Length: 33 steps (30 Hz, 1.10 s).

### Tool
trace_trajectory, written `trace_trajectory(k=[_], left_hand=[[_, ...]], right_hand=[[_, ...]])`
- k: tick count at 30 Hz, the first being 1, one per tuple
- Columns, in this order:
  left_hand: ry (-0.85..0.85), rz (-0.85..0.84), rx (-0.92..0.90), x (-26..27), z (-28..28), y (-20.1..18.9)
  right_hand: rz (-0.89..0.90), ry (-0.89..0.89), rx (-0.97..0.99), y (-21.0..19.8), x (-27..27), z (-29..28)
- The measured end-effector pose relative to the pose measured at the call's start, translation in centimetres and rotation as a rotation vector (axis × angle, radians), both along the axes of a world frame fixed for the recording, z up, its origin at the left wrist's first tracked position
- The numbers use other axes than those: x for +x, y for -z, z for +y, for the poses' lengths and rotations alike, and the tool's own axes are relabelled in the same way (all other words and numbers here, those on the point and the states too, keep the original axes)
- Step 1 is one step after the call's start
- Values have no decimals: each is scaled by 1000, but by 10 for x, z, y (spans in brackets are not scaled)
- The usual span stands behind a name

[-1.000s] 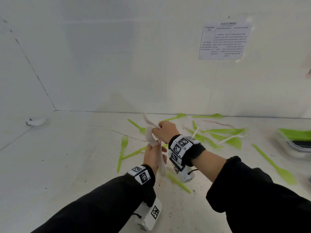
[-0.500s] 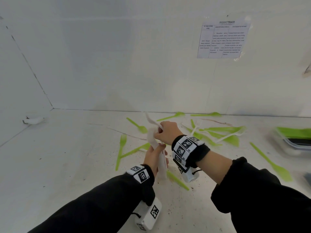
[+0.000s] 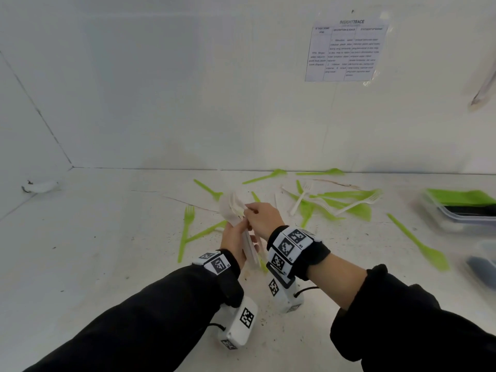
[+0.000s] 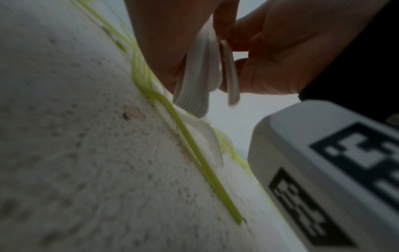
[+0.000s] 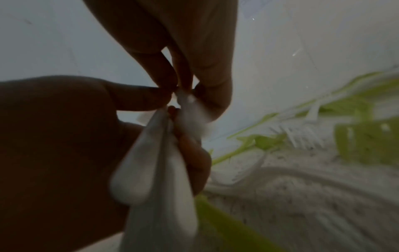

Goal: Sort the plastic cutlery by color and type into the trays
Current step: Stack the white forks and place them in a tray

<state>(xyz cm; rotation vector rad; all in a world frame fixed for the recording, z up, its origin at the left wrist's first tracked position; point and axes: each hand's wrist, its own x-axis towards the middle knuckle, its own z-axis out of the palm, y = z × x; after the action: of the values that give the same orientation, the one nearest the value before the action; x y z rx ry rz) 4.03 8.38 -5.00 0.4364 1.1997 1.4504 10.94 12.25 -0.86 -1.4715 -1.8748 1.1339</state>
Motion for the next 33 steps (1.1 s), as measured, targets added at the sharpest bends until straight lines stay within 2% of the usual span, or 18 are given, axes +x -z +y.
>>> trace_trajectory(k=[4, 9, 15, 20, 28, 31, 33], left_hand=[[24, -32, -11, -1, -6, 1], [97, -135, -53, -4, -9, -8], [86, -79, -78, -2, -14, -10], [78, -95, -103, -5, -16, -10], [94, -146, -72, -3, -11, -12], [103, -139, -98, -3, -11, -10], [38, -135, -122, -5, -10, -7]], right_hand=[[107, 51, -29, 4, 10, -1], [199, 3, -58, 7, 15, -7], [205, 14, -42, 10, 12, -9], [121, -60, -17, 9, 12, -9], [31, -45, 51, 6, 14, -8], [-7, -163, 120, 5, 15, -12], [-75, -242, 94, 1, 18, -5]])
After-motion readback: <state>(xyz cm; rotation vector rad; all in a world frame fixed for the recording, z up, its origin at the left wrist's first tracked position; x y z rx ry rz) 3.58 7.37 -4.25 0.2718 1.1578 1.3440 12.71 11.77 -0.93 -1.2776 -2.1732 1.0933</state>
